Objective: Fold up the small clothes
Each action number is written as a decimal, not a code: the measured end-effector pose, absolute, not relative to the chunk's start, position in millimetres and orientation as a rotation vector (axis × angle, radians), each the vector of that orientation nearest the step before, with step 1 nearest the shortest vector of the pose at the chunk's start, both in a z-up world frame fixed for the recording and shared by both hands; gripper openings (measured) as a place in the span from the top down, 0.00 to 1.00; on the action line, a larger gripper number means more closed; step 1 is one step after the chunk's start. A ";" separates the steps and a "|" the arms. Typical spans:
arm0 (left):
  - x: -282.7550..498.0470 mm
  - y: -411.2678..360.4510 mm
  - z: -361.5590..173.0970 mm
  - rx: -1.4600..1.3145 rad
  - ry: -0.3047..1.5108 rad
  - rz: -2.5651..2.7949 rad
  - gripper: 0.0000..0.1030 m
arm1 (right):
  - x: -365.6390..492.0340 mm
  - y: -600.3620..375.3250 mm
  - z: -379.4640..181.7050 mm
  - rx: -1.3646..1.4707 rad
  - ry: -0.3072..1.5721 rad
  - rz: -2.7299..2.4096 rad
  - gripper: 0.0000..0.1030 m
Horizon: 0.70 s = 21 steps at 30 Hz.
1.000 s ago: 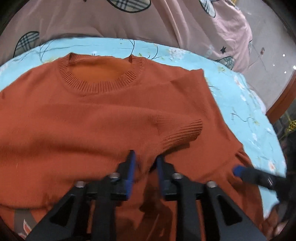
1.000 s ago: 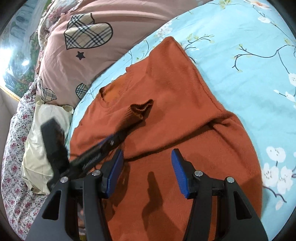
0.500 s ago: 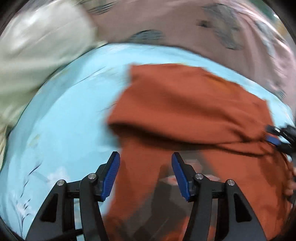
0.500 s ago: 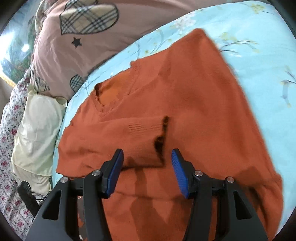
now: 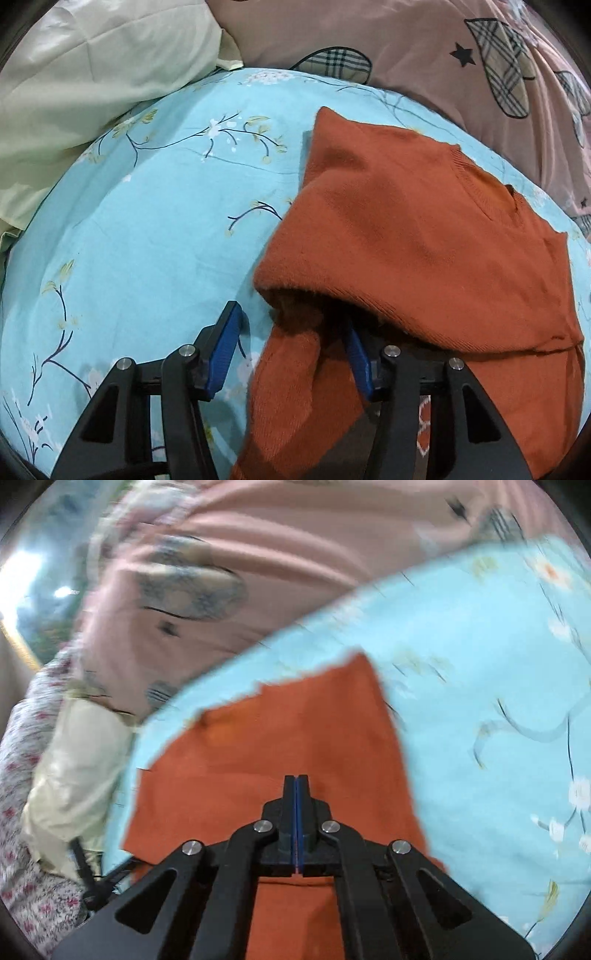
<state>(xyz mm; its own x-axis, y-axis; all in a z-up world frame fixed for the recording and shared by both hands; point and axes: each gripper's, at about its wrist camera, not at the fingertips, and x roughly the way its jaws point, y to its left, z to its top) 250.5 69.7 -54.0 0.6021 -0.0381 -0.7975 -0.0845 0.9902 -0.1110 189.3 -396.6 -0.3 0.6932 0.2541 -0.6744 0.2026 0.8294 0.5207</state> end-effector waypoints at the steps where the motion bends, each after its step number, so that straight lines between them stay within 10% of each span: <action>1: 247.9 66.6 -52.3 -0.132 0.922 0.000 0.48 | 188.3 -399.7 -5.9 0.611 0.833 0.015 1.00; 7: 249.3 71.7 -54.4 -0.153 0.926 0.007 0.47 | 197.2 -377.2 -26.0 0.594 0.941 0.056 0.91; 11: 257.0 78.6 -55.8 -0.194 0.922 0.017 0.47 | 205.0 -359.6 -40.5 0.551 0.980 0.039 0.50; 14: 261.7 78.8 -56.5 -0.204 0.915 0.031 0.47 | 218.2 -343.6 -50.2 0.539 0.981 0.079 0.54; 16: 264.8 78.0 -56.6 -0.196 0.913 0.034 0.48 | 228.1 -333.7 -51.3 0.542 0.993 0.131 0.95; 21: 261.0 84.0 -57.4 -0.225 0.898 0.041 0.54 | 202.5 -348.4 5.4 0.578 0.770 0.152 0.95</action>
<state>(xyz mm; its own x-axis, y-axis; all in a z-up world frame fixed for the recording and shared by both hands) 261.0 84.0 -57.4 0.6242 -0.0591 -0.7790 -0.1293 0.9756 -0.1776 202.5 -348.4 5.4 0.7153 0.3349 -0.6134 0.0763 0.8351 0.5448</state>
